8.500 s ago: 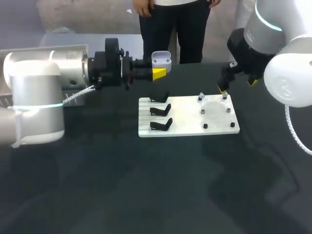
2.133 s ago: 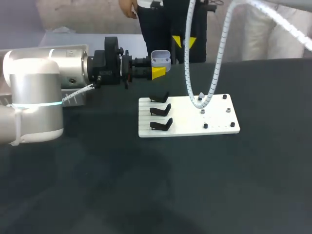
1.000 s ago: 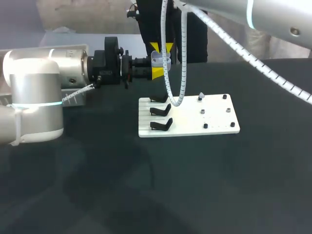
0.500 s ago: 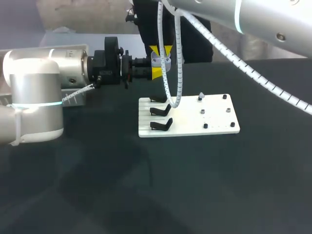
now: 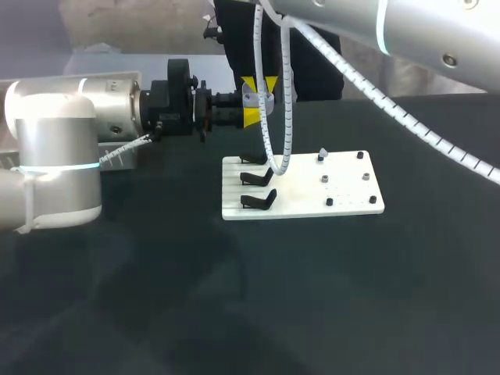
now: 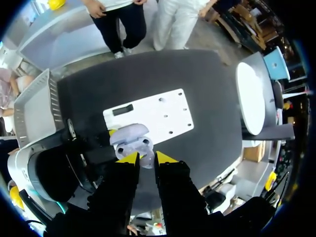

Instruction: Pick up each earbud case from the left stands, insert the matching earbuds, close the lid, and place the case in the box.

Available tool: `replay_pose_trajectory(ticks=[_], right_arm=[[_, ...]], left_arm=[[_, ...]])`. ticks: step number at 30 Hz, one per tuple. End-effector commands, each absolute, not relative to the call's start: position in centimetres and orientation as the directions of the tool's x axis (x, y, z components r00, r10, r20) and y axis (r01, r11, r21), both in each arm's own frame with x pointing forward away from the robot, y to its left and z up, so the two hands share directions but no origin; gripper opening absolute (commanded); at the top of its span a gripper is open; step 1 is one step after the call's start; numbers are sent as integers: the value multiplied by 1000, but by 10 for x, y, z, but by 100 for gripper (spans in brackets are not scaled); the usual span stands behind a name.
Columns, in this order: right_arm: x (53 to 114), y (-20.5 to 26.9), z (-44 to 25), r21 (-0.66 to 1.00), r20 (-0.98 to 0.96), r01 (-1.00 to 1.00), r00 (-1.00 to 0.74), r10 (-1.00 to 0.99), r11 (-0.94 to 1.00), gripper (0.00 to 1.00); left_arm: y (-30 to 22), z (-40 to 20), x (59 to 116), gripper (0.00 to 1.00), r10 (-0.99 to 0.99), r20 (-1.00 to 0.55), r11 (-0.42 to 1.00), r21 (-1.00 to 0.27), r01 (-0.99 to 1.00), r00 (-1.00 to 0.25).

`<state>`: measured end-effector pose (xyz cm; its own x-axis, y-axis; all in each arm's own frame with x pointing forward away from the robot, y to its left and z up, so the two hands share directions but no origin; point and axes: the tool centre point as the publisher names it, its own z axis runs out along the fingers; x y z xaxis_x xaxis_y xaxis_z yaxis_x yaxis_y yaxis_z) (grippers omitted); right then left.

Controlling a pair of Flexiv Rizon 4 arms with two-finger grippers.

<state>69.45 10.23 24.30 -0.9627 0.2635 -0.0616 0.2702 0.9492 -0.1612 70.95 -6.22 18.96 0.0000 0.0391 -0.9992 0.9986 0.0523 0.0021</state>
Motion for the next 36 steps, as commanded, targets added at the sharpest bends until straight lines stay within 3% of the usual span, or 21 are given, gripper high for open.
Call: replay_pose_trajectory(ticks=[1,36], right_arm=[[696,104,243,-163,-59,270,-963,264,949,0],[701,103,236,-156,-45,270,-963,266,950,0]], left_arm=[[-62,190,710,0,39,-999,52,2,999,0],[-62,190,710,0,39,-999,52,2,999,0]])
